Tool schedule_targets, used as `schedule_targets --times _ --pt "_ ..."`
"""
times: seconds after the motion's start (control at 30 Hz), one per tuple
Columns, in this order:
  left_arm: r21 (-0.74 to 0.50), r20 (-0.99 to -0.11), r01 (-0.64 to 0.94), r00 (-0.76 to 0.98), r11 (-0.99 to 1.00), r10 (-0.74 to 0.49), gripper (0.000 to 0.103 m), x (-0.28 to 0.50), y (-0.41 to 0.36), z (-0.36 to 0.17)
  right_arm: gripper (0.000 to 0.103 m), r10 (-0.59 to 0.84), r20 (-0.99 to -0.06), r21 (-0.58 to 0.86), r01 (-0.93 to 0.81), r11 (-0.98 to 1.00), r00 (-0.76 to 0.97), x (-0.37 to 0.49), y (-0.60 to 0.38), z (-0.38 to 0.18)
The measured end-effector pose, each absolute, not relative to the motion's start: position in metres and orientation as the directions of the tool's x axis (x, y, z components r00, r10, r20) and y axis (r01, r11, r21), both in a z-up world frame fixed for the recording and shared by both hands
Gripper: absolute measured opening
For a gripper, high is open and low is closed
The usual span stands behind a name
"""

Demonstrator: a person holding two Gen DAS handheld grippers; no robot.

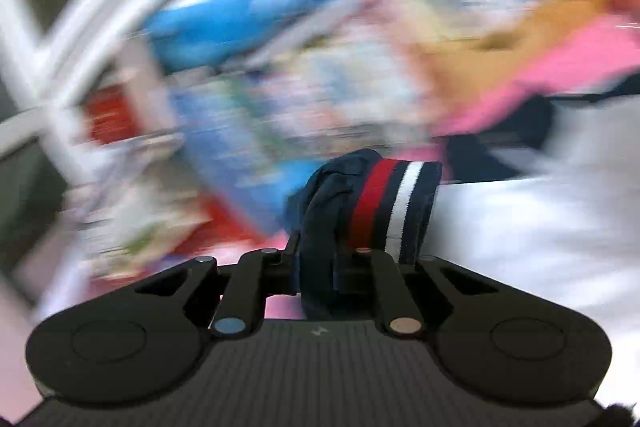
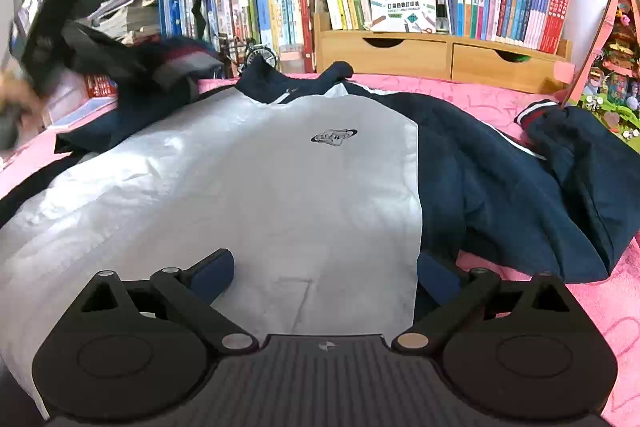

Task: Fold clothes
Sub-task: 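Grasp the striped cuff with the right tool and lift it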

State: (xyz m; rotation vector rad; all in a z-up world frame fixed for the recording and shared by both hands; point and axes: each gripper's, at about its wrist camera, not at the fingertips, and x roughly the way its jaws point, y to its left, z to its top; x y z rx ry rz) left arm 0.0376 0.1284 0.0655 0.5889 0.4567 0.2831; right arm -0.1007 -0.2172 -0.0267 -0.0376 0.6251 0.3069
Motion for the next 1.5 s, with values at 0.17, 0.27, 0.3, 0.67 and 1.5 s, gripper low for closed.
schedule_targets --times 0.17,0.27,0.3,0.67,1.5 --pt "0.596 -0.285 -0.539 0.551 0.596 0.784 0.017 0.055 0.280 0.110 0.103 0.237 -0.606 0.004 -0.296 0.955 0.759 -0.098 -0.208 -0.028" --pt "0.542 -0.385 -0.680 0.323 0.495 0.865 0.018 0.045 0.354 0.103 0.103 0.238 -0.609 0.005 -0.296 0.955 0.756 -0.097 -0.208 -0.028" --pt "0.503 -0.411 -0.699 0.323 0.508 0.852 0.019 0.037 0.364 0.100 0.103 0.239 -0.610 0.007 -0.296 0.955 0.756 -0.097 -0.208 -0.029" --pt "0.188 -0.561 -0.404 0.704 0.895 0.435 0.031 0.003 0.263 0.066 0.103 0.232 -0.618 0.000 -0.295 0.955 0.751 -0.094 -0.207 -0.028" --pt "0.460 -0.490 -0.259 0.723 0.849 0.486 0.079 0.100 0.189 -0.026 0.103 0.219 -0.671 -0.011 -0.305 0.952 0.708 0.157 -0.148 -0.035"
